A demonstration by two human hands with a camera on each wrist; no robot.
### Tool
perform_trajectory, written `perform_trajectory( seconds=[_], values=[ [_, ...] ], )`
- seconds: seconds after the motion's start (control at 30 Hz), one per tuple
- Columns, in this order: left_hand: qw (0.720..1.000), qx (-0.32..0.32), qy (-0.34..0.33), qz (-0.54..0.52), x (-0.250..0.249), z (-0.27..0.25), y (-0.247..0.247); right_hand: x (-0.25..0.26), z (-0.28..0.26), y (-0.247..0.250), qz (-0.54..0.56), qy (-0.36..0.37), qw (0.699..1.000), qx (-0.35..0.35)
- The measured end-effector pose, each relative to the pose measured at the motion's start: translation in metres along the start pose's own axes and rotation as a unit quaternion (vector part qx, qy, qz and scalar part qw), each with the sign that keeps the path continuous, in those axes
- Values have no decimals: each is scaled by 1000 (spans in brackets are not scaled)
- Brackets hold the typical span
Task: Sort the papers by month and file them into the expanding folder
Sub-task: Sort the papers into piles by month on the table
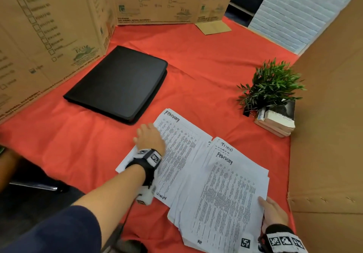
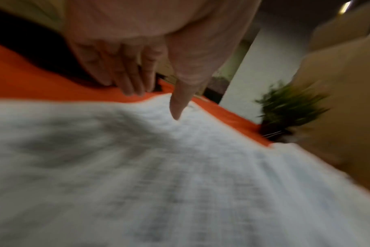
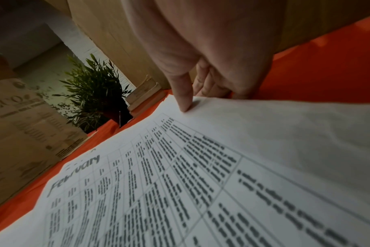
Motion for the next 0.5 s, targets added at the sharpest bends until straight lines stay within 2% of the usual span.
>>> perform_trajectory(
  seconds=[0.07,0.1,0.23,0.3,0.37,0.5],
  values=[
    [998,7,57,33,43,11,3,1,-3,1,10,4,1000,-6],
    [998,23,58,30,58,15,-2,3,-5,1,14,6,1000,-3],
    [994,105,-27,4,72,20,-26,10,-15,-5,0,7,1000,17],
    [991,127,-41,-11,70,21,-26,16,-21,-6,-13,11,1000,20],
    [992,113,-48,-8,65,24,-16,23,-26,-4,-34,22,999,11],
    [984,16,-99,145,48,35,32,30,-32,-4,-77,49,996,11]
  ],
)
Point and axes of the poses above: each hand's wrist, its own z-axis towards the middle knuckle, its own y-axis out of the back of the hand, x = y × z, the point moved 10 cm from there along z, towards the middle knuckle, and after that the axes turned 5 degrees about -x, right-handed, at the moved point
